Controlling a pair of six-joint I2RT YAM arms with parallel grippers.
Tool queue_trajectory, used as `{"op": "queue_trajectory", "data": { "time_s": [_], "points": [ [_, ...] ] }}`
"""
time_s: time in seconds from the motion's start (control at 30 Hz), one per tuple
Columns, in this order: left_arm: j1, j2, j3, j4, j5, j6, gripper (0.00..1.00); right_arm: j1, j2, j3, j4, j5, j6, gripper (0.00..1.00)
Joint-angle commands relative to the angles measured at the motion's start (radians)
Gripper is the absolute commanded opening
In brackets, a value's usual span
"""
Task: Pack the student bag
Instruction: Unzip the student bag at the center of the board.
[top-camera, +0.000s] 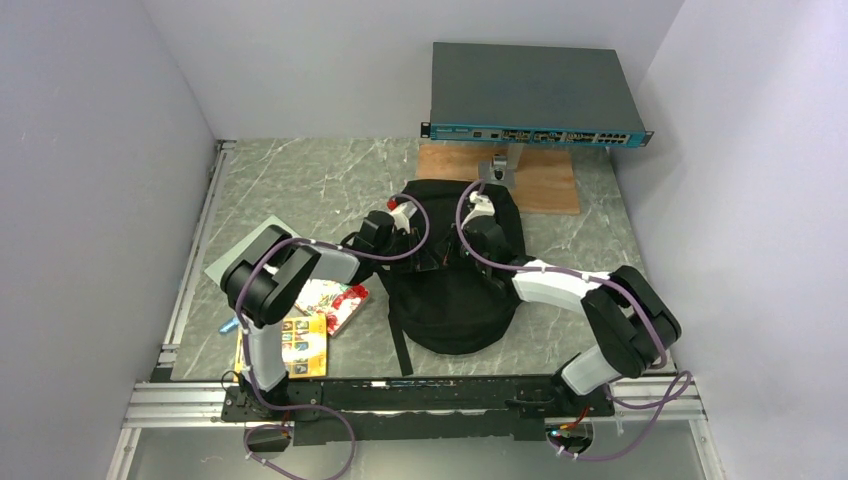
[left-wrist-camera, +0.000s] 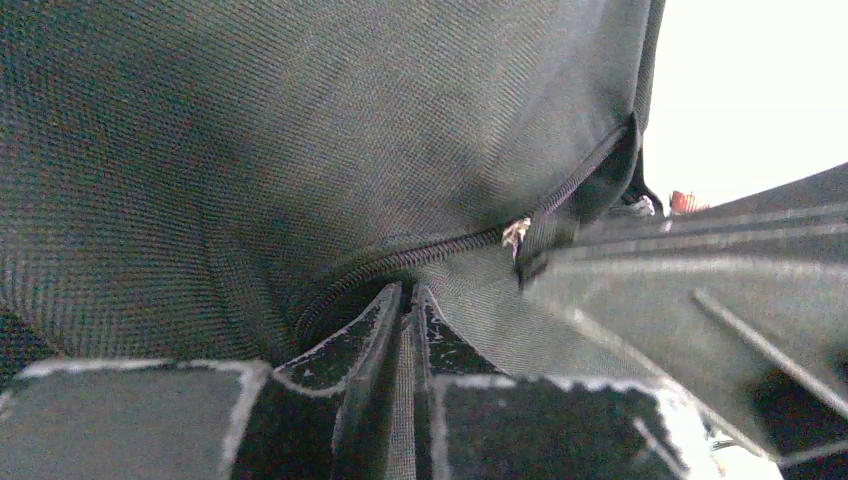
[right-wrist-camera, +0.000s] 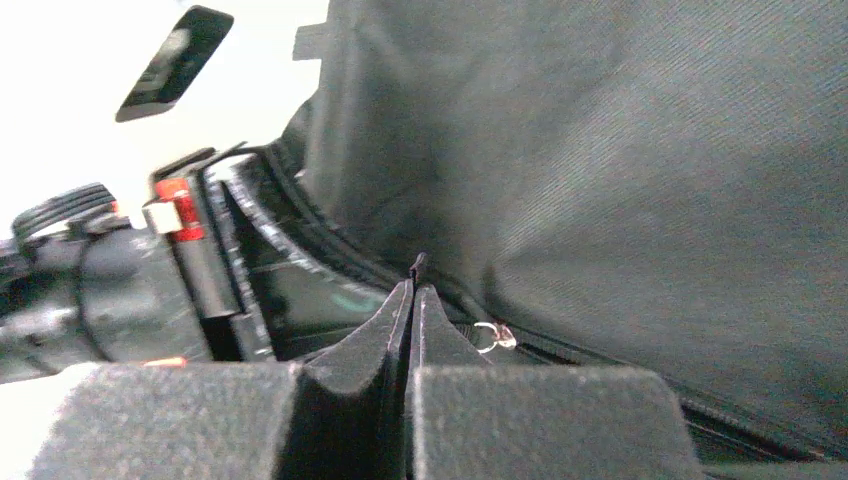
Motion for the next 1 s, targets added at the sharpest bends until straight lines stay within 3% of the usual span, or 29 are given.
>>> {"op": "queue_trajectory", "data": {
  "time_s": [0.0,0.17,0.23,0.37,0.4,0.53,0.67,0.83,0.97],
  "points": [
    [-0.009,0.068,-0.028,-0.003,0.008,-0.033,0.14,-0.002,0.009,-0.018,0.321,-0.214,0.239,0.0],
    [-0.009,0.013,-0.05,-0.021,-0.006,-0.018,0.16,-0.103,0.043,-0.032,0.252,-0.249,0.142,0.0],
    [-0.009,-0.036,-0.067,-0.046,-0.021,-0.002,0.23,-0.123,0.011,-0.038,0.196,-0.25,0.102,0.0],
    [-0.002,-0.147,-0.107,-0.097,-0.017,-0.001,0.49,-0.14,-0.068,-0.029,0.052,-0.294,-0.031,0.46],
    [-0.001,-0.178,-0.122,-0.106,-0.016,-0.002,0.55,-0.14,-0.096,-0.032,0.02,-0.294,-0.06,0.52],
    [0.02,-0.339,-0.178,-0.209,-0.026,0.006,0.71,-0.136,-0.203,-0.047,-0.099,-0.287,-0.148,0.62],
    [0.082,-0.537,-0.202,-0.48,-0.1,0.012,0.8,-0.131,-0.28,-0.086,-0.142,-0.281,-0.171,0.63],
    [0.303,-0.771,-0.18,-0.968,-0.341,-0.058,0.93,-0.123,-0.303,-0.125,-0.12,-0.314,-0.183,0.64],
    [0.617,-1.033,-0.249,-1.136,-0.472,-0.124,1.0,-0.118,-0.283,-0.11,-0.118,-0.368,-0.187,0.63]
  ]
}}
